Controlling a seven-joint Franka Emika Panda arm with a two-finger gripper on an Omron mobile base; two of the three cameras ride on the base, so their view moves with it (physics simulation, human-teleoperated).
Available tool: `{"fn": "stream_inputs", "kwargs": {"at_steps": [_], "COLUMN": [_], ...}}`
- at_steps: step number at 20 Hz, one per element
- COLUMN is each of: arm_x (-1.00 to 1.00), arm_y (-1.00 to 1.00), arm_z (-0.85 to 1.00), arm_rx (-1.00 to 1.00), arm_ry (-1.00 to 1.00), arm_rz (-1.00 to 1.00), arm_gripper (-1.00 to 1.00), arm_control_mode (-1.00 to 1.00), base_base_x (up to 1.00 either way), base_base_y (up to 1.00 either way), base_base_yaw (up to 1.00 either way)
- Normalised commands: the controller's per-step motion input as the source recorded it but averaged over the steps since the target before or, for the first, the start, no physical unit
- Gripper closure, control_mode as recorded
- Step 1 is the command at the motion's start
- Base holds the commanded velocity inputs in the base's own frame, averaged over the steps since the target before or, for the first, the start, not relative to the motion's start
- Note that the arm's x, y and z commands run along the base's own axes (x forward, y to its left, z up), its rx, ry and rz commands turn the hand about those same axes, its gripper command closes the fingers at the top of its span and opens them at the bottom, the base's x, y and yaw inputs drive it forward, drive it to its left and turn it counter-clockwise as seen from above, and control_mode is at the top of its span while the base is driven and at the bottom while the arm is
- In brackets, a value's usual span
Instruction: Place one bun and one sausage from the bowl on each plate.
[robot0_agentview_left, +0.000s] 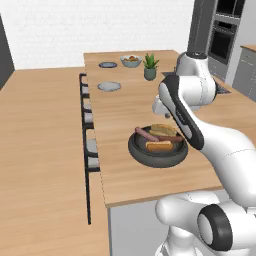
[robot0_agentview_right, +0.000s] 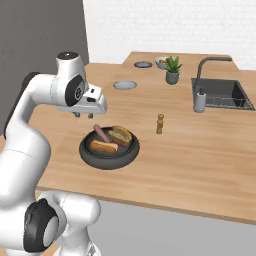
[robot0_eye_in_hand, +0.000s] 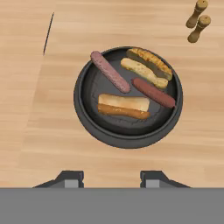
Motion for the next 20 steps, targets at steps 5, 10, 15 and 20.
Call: {"fn": "stream_inputs", "kwargs": {"at_steps": [5, 10, 15, 20], "arm_x": [0.00, 0.00, 0.00, 0.00], "arm_y": [0.00, 0.00, 0.00, 0.00], "arm_z": [0.00, 0.00, 0.00, 0.00], "arm_rx": [0.00, 0.00, 0.00, 0.00], "arm_ry": [0.00, 0.00, 0.00, 0.00], "arm_rz": [0.00, 0.00, 0.00, 0.00], "arm_gripper": [-1.00, -1.00, -1.00, -1.00], "arm_control_mode": [1.00, 1.00, 1.00, 1.00], "base_base_x": [-0.28, -0.25, -0.02, -0.05], "base_base_y": [0.32, 0.95, 0.89, 0.79], "base_base_yaw": [-0.09, -0.47, -0.60, -0.64]}}
